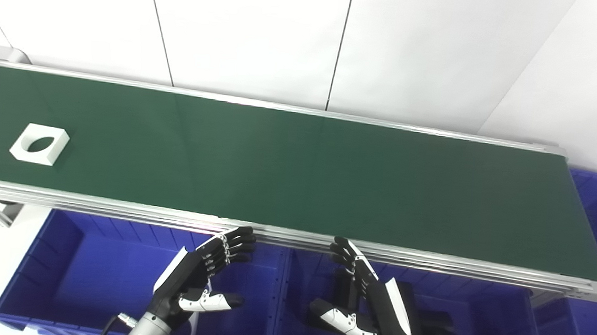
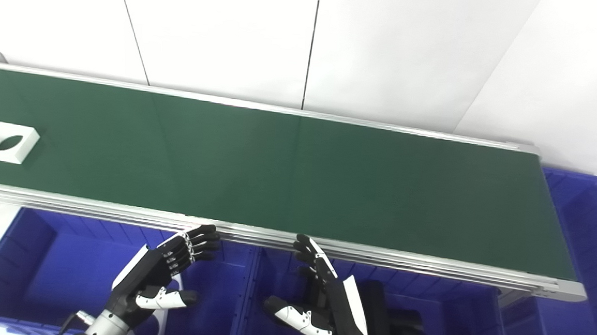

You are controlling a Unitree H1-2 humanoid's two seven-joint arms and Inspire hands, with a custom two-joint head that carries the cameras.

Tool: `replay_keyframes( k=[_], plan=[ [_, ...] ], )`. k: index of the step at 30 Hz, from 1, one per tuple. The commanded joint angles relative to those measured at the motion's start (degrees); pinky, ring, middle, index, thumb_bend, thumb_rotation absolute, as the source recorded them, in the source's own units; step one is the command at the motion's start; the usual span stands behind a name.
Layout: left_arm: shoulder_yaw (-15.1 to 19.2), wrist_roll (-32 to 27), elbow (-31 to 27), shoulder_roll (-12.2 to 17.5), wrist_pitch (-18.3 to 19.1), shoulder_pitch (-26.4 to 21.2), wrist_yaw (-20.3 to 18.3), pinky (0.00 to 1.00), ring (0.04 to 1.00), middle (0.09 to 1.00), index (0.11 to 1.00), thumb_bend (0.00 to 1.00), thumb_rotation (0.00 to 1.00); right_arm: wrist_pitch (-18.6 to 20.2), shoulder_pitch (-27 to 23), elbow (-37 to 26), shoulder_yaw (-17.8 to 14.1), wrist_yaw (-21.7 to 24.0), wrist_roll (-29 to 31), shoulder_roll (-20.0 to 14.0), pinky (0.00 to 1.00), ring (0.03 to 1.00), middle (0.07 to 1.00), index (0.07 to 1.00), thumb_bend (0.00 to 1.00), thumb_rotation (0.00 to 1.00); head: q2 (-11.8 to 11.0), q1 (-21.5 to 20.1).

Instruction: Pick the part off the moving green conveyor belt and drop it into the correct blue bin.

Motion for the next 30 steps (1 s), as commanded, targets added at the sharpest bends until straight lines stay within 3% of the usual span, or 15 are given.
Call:
replay_keyframes(
  k=[1, 8, 22, 30],
  plan=[
    [0.0, 0.2, -0.8, -0.6, -2.6, -0.9, 0.1, 0.77, 0.804, 0.826, 0.828, 0.87, 0.34, -3.6, -0.9, -0.4, -0.1, -0.3, 0.9, 0.3, 0.78, 0.845, 0.868, 0.913, 0.65, 0.52, -0.6, 2.2],
    [0.0, 1.5, 0.0, -0.8, -2.6, -1.5, 0.3, 0.75, 0.784, 0.809, 0.810, 0.89, 0.33, -5.2, -1.7, 1.8, -0.4, -0.6, 1.2, 0.1, 0.78, 0.861, 0.885, 0.926, 0.61, 0.54, -3.1, 7.3],
    [0.6, 2.7, 2.5, -0.6, -2.6, -3.0, 0.4, 0.71, 0.756, 0.785, 0.784, 0.93, 0.28, -8.0, -3.6, 6.6, -0.6, -1.5, 0.5, 0.7, 0.78, 0.863, 0.886, 0.933, 0.61, 0.60, -8.2, 12.2],
    [0.4, 4.6, 3.3, -0.6, -2.6, -4.0, 1.1, 0.70, 0.746, 0.777, 0.778, 0.95, 0.30, -9.1, -4.6, 8.4, -0.8, -1.1, 1.2, 0.4, 0.80, 0.876, 0.895, 0.946, 0.60, 0.60, -9.8, 15.6]
  ],
)
